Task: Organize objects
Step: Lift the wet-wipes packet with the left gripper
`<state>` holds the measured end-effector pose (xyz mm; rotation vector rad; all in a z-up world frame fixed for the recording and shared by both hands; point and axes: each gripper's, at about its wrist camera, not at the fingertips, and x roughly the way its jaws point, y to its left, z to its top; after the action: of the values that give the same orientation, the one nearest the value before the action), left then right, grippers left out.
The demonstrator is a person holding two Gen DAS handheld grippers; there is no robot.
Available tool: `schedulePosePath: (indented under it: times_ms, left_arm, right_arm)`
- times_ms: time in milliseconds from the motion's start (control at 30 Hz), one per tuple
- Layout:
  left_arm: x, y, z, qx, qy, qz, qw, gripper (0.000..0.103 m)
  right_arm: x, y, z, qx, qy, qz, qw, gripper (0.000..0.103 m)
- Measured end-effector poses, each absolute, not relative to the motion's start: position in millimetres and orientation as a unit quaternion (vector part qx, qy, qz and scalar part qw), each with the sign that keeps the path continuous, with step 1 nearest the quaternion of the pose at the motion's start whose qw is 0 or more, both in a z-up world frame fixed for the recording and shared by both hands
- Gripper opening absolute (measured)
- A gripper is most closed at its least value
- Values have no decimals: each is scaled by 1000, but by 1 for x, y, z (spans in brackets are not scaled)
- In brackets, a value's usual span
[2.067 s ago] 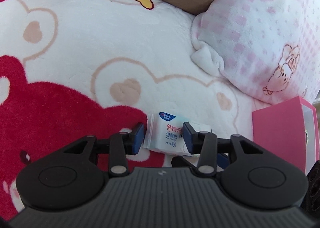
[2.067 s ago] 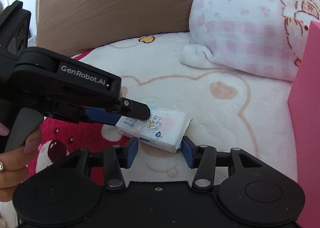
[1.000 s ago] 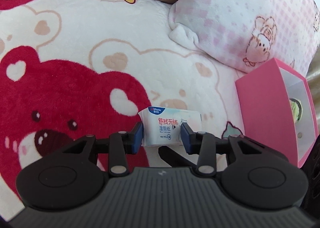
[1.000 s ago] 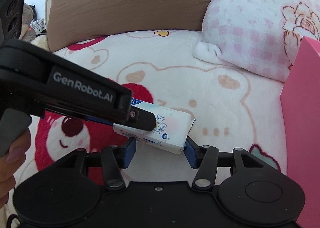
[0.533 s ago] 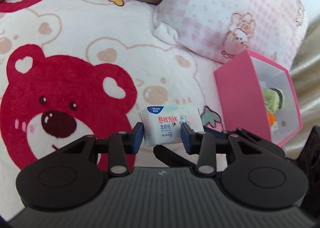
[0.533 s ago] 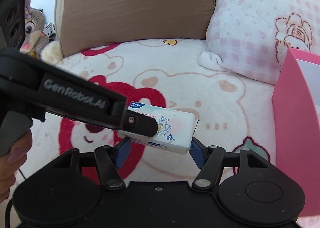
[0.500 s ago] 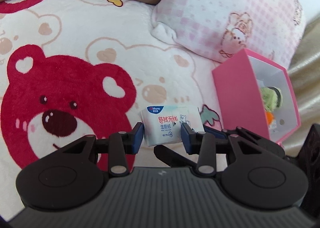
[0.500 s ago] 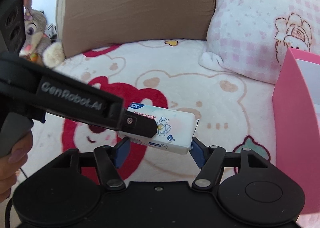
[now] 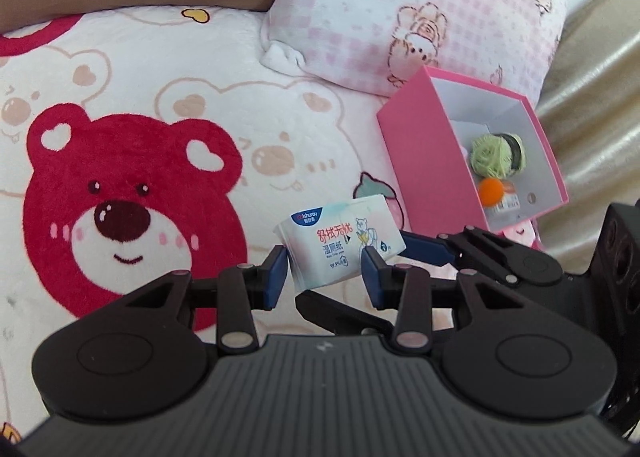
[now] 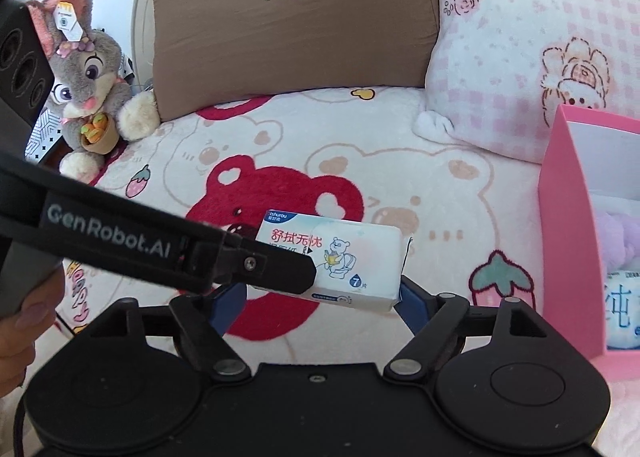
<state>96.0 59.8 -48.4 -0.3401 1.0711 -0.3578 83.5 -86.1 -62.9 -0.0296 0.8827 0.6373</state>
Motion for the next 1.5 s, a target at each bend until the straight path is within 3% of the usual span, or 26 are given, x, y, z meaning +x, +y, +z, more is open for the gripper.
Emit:
schedulePosePath:
  times_ms: [233, 1500]
  left_arm:
    - [77, 60, -28, -147, 506, -174, 832, 40]
    - [24, -18, 22, -87, 513, -232, 822, 43]
  right_arm:
    - [57, -82, -44, -47, 397, 307, 864, 84]
    - [3, -146, 6, -40, 434, 261, 862, 85]
